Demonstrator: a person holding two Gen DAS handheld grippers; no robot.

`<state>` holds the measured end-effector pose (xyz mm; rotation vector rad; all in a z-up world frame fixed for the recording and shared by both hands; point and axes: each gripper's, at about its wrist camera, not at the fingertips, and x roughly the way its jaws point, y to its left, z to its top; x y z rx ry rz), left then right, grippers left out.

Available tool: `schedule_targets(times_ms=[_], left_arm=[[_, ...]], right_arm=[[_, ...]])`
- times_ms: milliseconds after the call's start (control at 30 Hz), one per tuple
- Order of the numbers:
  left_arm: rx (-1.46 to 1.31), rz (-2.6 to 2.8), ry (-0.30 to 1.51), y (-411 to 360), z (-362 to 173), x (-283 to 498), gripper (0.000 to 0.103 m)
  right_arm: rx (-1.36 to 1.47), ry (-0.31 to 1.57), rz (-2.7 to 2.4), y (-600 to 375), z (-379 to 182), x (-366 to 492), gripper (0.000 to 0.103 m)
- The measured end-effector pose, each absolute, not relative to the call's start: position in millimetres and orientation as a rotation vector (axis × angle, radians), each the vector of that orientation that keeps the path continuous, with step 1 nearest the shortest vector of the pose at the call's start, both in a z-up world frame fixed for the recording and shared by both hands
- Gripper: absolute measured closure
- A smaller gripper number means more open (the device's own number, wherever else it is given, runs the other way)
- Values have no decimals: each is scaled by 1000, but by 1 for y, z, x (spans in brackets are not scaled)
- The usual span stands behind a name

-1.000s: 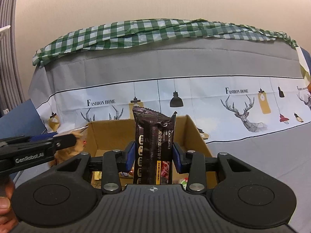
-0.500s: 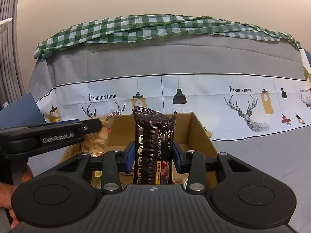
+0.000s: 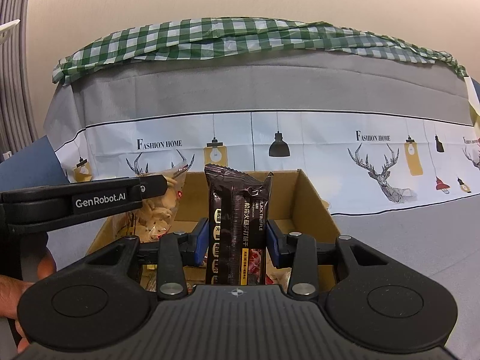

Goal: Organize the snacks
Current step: 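Open the left tool over the box while the right tool releases the chocolate bar inside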

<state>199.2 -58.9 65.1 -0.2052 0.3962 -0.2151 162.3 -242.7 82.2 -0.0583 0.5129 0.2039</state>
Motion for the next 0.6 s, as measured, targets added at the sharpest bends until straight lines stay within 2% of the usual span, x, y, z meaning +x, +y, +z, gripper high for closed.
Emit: schedule_targets(times_ms=[467, 500, 533, 567, 600], left_arm=[[-217, -224, 399, -57, 66, 199, 56], [-216, -234, 411, -57, 66, 200, 52], [-214, -243, 423, -57, 66, 202, 35], [-213, -237, 424, -56, 66, 202, 21], [-215, -225, 414, -55, 67, 201, 19]], right_arm=[[-65, 517, 207, -243, 81, 164, 62], [-64, 523, 208, -243, 80, 165, 61], [-62, 537, 214, -243, 79, 166, 57], [-63, 549, 211, -242, 77, 167, 40], [-74, 554, 194, -241, 76, 168, 29]])
